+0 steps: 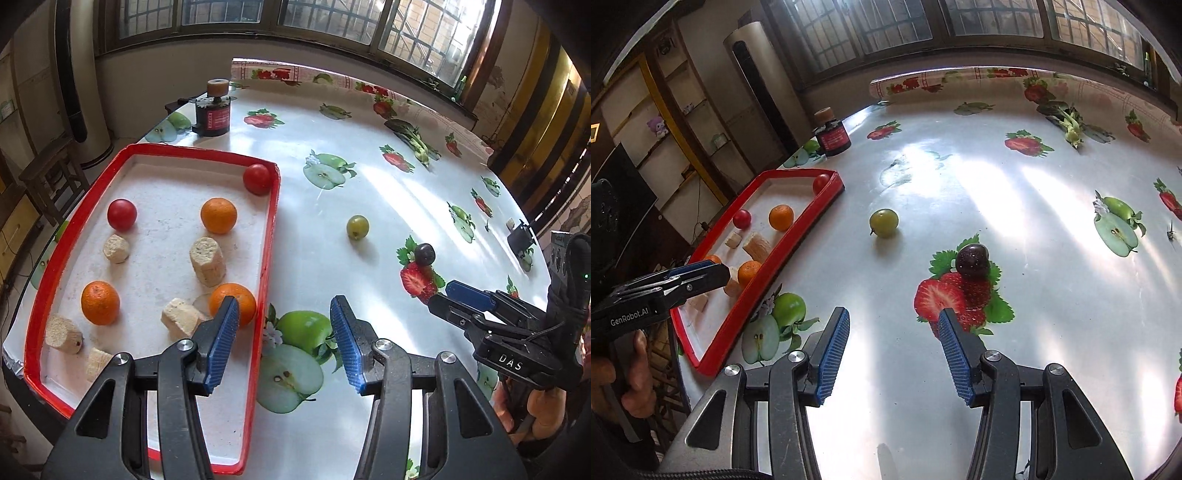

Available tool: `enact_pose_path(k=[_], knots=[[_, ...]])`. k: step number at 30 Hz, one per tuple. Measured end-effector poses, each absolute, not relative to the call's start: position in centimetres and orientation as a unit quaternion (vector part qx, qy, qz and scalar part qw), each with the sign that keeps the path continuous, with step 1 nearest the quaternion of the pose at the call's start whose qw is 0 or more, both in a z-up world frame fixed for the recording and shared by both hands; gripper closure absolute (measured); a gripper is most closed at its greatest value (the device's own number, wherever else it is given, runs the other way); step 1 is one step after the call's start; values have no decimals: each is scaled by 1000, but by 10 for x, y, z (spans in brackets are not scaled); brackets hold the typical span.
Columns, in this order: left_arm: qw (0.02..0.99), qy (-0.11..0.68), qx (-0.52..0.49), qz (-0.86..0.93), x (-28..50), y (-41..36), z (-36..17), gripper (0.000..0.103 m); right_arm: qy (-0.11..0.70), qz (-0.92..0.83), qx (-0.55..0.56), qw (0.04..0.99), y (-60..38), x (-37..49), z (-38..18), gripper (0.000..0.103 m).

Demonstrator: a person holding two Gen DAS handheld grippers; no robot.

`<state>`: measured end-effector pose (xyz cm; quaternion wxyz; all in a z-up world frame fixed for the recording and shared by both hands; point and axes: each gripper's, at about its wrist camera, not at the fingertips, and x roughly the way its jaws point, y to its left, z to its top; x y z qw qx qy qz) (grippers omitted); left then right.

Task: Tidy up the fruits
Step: 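Move both open tools back toward the green plum and dark plum, then close the left tool on a green plum while the right tool grips a dark purple plum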

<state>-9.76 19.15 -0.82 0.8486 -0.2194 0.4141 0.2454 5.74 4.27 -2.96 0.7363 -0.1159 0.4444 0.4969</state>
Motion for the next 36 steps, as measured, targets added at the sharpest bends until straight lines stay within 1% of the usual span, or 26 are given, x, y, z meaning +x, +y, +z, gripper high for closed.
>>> enact_pose_path(k=[11,21,24,25,26,29,30,32,33,35,36], knots=[[853,428,-212,208,-35,183,-15,54,440,460,-117,762,45,97,-36,52],[843,459,-210,188,23,191,-43,54,439,450,-151,763,72,116,-53,52],[840,464,-208,188,33,194,-49,54,437,449,-150,765,73,118,-58,62],[840,464,-207,188,36,195,-51,54,439,449,-150,763,72,119,-58,72],[840,466,-206,187,40,195,-52,54,443,454,-144,760,70,120,-58,77],[842,468,-198,181,48,195,-57,54,448,453,-131,760,63,121,-55,77],[842,468,-197,180,50,195,-59,55,449,454,-127,759,59,120,-54,77],[845,466,-189,183,53,195,-61,65,452,455,-119,758,52,118,-53,77],[845,466,-183,186,54,194,-61,67,453,455,-116,758,48,116,-52,77],[845,466,-178,191,53,194,-61,77,455,455,-108,758,39,113,-51,77],[845,466,-179,193,51,195,-60,79,457,455,-104,757,35,112,-51,77]])
